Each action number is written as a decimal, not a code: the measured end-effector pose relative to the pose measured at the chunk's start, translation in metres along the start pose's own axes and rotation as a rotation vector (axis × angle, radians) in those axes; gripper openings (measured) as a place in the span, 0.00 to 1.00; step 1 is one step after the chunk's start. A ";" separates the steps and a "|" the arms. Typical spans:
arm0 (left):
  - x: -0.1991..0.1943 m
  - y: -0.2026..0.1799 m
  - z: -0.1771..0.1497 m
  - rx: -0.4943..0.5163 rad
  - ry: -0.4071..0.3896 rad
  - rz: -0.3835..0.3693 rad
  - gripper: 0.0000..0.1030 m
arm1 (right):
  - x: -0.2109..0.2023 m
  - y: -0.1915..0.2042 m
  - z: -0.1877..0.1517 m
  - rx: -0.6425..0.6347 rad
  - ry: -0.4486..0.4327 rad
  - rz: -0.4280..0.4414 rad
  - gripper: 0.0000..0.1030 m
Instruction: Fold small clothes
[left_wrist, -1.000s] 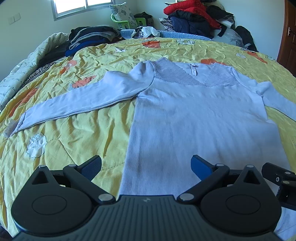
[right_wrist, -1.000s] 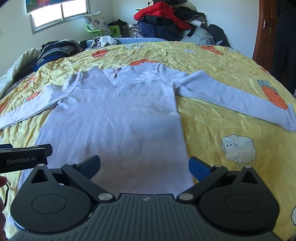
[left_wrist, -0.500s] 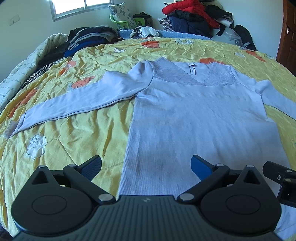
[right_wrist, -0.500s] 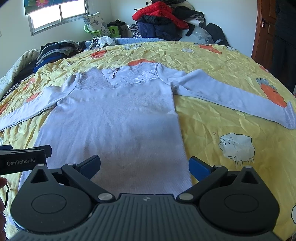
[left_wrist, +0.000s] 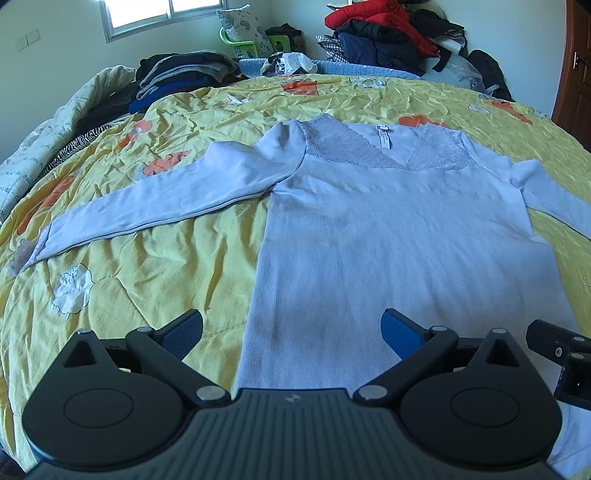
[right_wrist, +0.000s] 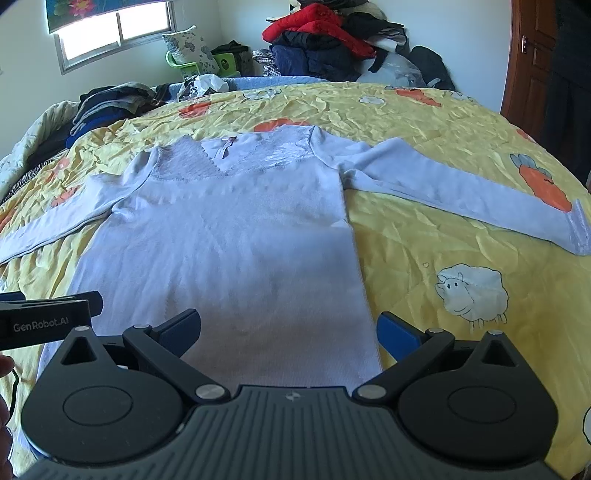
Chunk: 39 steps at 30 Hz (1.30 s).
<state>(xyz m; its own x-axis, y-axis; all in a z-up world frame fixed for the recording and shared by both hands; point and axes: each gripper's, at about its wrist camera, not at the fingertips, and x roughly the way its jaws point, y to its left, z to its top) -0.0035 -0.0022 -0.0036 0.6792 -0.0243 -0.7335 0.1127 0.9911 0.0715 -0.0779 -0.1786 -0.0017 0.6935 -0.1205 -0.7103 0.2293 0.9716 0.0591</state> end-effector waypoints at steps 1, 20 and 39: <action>0.000 0.000 0.000 0.000 0.000 0.000 1.00 | 0.000 0.000 0.000 0.002 -0.001 0.001 0.99; 0.004 -0.017 0.003 0.035 -0.006 -0.015 1.00 | 0.006 -0.011 0.000 0.041 -0.022 0.027 0.99; 0.025 -0.043 0.017 0.076 0.004 -0.049 1.00 | 0.027 -0.055 0.004 0.137 -0.092 0.048 0.99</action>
<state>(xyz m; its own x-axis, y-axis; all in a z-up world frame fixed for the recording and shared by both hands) 0.0209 -0.0480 -0.0134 0.6684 -0.0720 -0.7404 0.2007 0.9758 0.0863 -0.0690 -0.2359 -0.0208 0.7643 -0.0988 -0.6372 0.2810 0.9405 0.1912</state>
